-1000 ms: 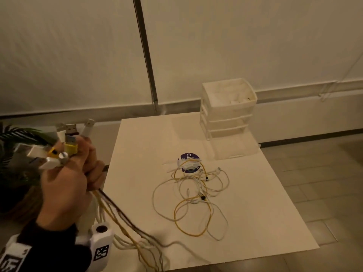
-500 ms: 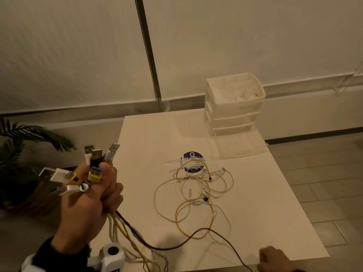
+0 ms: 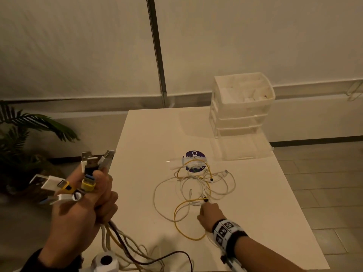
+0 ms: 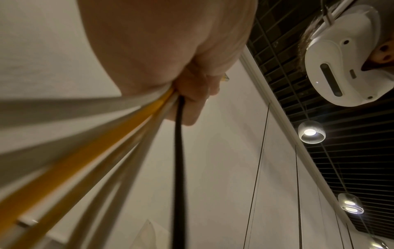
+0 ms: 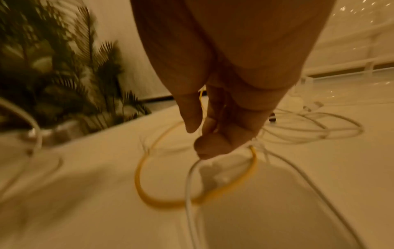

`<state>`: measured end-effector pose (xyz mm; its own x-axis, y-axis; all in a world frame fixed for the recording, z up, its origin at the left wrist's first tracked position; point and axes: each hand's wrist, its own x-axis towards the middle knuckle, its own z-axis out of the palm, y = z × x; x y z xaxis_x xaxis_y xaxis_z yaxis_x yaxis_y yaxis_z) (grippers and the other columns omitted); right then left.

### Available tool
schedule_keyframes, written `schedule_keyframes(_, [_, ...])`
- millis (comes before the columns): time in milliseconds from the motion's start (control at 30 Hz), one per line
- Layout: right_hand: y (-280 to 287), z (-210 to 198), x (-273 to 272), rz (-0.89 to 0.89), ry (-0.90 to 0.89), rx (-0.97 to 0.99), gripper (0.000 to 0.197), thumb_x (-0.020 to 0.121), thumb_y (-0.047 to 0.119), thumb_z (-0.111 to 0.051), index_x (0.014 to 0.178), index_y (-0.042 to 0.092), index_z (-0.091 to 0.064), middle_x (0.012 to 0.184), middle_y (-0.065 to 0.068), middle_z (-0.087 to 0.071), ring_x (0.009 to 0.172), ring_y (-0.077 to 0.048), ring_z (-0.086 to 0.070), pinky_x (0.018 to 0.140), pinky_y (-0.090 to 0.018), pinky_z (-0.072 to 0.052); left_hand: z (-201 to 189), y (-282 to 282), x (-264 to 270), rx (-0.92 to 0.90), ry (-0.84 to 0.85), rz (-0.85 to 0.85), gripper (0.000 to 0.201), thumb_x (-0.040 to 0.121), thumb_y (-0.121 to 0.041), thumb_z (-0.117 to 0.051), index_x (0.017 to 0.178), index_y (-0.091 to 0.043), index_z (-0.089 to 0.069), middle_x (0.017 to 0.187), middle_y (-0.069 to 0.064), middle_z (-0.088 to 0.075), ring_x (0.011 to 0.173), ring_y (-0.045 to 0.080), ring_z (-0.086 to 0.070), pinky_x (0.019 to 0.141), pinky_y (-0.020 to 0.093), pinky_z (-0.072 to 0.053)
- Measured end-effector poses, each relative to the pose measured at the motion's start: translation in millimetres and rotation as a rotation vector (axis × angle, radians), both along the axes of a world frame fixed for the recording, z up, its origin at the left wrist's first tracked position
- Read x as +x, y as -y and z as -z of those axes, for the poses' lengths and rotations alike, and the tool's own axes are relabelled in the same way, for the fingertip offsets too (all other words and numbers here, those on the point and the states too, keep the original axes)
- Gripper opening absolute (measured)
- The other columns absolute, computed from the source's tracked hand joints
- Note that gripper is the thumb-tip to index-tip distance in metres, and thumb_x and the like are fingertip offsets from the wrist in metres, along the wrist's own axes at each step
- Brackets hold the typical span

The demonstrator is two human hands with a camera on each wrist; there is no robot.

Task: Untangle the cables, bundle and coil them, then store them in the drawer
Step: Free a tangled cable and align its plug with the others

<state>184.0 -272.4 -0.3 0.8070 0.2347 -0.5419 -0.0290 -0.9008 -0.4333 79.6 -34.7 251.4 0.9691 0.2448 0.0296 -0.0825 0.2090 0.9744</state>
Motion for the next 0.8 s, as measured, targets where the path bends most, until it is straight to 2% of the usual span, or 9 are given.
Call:
schedule_keyframes(67, [9.0, 12.6, -7.3, 0.006, 0.018, -0.112, 0.033, 0.096, 0.032, -0.047, 0.121, 0.012, -0.051, 0.125, -0.012, -0.054, 0.113, -0.028, -0.056, 0.091, -0.032, -0.047, 1.1, -0.4, -0.4, 0.105, -0.051, -0.047, 0.046, 0.081, -0.045, -0.068, 0.058, -0.018, -0.039, 0.043, -0.004, -0.025, 0.038, 0.018, -0.013, 0.032, 0.012, -0.024])
schedule_keyframes(133, [24.1, 21.6, -11.0, 0.070, 0.056, -0.131, 0.035, 0.097, 0.032, -0.042, 0.127, 0.015, -0.043, 0.128, -0.009, -0.050, 0.116, -0.027, -0.054, 0.092, -0.033, -0.045, 1.6, -4.3, 1.0, 0.081, -0.100, -0.054, 0.052, 0.073, -0.051, -0.079, 0.053, -0.021, -0.041, 0.042, -0.004, -0.025, 0.039, 0.019, -0.012, 0.032, 0.013, -0.024])
schedule_keyframes(200, [38.1, 27.8, -8.8, 0.095, 0.107, -0.192, 0.035, 0.097, 0.036, -0.041, 0.126, 0.017, -0.043, 0.127, -0.005, -0.050, 0.115, -0.025, -0.054, 0.091, -0.035, -0.045, 2.2, -6.3, 2.8, -0.028, -0.077, -0.050, 0.061, 0.055, -0.063, -0.085, 0.055, -0.019, -0.042, 0.043, -0.004, -0.028, 0.036, 0.013, -0.012, 0.037, 0.011, -0.026])
schedule_keyframes(267, [44.9, 29.7, -2.5, 0.070, 0.146, -0.290, 0.036, 0.095, 0.041, -0.043, 0.123, 0.018, -0.047, 0.127, -0.002, -0.051, 0.117, -0.024, -0.052, 0.093, -0.038, -0.043, 3.7, -7.1, 3.3, -0.036, -0.046, -0.043, 0.063, 0.055, -0.064, -0.084, 0.059, -0.017, -0.043, 0.046, -0.003, -0.029, 0.036, 0.009, -0.015, 0.039, 0.012, -0.025])
schedule_keyframes(367, [38.0, 28.6, 1.2, -0.063, 0.233, -0.451, 0.032, 0.093, 0.037, -0.045, 0.119, 0.022, -0.055, 0.130, -0.001, -0.050, 0.125, -0.027, -0.037, 0.100, -0.045, -0.028, -0.9, 0.2, 4.7, -0.020, 0.003, -0.016, 0.053, 0.061, -0.062, -0.081, 0.061, -0.019, -0.049, 0.047, -0.005, -0.033, 0.036, 0.008, -0.019, 0.039, 0.013, -0.024])
schedule_keyframes(467, [23.2, 26.3, -0.2, -0.062, 0.204, -0.496, 0.038, 0.089, 0.037, -0.046, 0.122, 0.022, -0.057, 0.144, -0.006, -0.036, 0.137, -0.035, -0.021, 0.109, -0.057, -0.010, -5.1, 6.7, 9.0, -0.037, 0.017, -0.007, 0.053, 0.059, -0.060, -0.084, 0.060, -0.018, -0.052, 0.047, -0.004, -0.033, 0.038, 0.009, -0.017, 0.040, 0.012, -0.025])
schedule_keyframes(567, [13.9, 25.8, 3.5, -0.131, 0.204, -0.540, 0.037, 0.090, 0.037, -0.049, 0.123, 0.022, -0.058, 0.150, -0.009, -0.028, 0.143, -0.038, -0.012, 0.110, -0.064, 0.001, -6.5, 9.9, 12.4, -0.064, 0.028, 0.020, 0.052, 0.058, -0.058, -0.086, 0.059, -0.018, -0.053, 0.048, -0.004, -0.032, 0.036, 0.005, -0.022, 0.039, 0.012, -0.026])
schedule_keyframes(633, [11.5, 27.7, 6.5, -0.154, 0.219, -0.546, 0.032, 0.089, 0.029, -0.054, 0.120, 0.023, -0.060, 0.146, -0.009, -0.033, 0.140, -0.037, -0.017, 0.111, -0.063, -0.004, -7.3, 10.4, 13.4, -0.065, 0.046, 0.042, 0.050, 0.060, -0.057, -0.085, 0.060, -0.018, -0.054, 0.048, -0.003, -0.033, 0.036, 0.005, -0.024, 0.039, 0.012, -0.027])
schedule_keyframes(800, [11.1, 29.0, 1.2, -0.083, 0.212, -0.471, 0.031, 0.092, 0.028, -0.050, 0.122, 0.021, -0.054, 0.131, -0.003, -0.044, 0.125, -0.025, -0.039, 0.103, -0.044, -0.028, -9.1, 8.5, 10.6, -0.053, 0.044, 0.048, 0.048, 0.059, -0.058, -0.085, 0.062, -0.019, -0.057, 0.048, -0.003, -0.036, 0.035, 0.006, -0.027, 0.037, 0.013, -0.029])
